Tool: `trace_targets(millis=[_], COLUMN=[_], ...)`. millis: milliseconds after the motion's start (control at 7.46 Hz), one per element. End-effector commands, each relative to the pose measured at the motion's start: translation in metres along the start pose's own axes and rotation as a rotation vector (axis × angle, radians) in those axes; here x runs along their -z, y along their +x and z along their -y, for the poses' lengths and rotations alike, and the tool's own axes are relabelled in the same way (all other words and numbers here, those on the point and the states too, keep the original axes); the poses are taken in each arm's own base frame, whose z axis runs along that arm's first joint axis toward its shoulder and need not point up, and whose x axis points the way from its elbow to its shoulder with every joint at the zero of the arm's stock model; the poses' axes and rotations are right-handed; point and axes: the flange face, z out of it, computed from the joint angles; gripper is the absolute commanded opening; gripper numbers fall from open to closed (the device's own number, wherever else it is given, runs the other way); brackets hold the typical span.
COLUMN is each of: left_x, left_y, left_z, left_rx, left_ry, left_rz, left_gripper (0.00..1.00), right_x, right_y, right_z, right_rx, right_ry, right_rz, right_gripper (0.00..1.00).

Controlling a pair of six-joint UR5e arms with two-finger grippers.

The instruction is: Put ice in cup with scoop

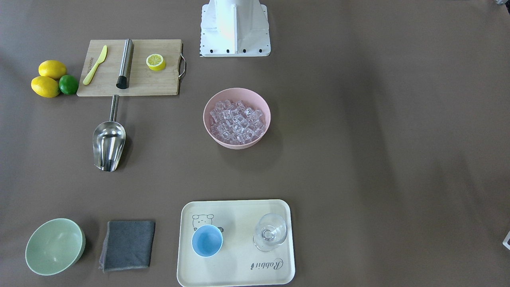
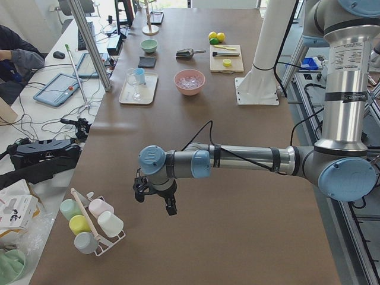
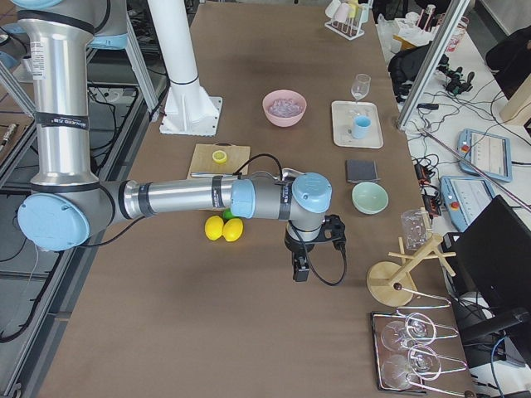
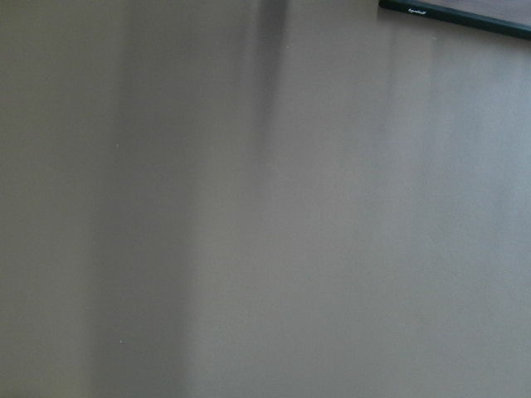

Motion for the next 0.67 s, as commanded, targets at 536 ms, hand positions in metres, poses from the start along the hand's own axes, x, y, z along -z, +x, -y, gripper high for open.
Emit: trace_targets(millis=[536], left_x=[0.012], left_y=[0.018], left_z=[0.005], left_rx=[-0.049], left_ry=[0.031], left_rz=[-0.002], left_gripper=[0.98], right_x=[0.002], right_y=[-0.001], right_z=[0.0], right_rx=[-0.005], right_ry=[0.003], right_rz=[0.0], right_gripper=[1.0])
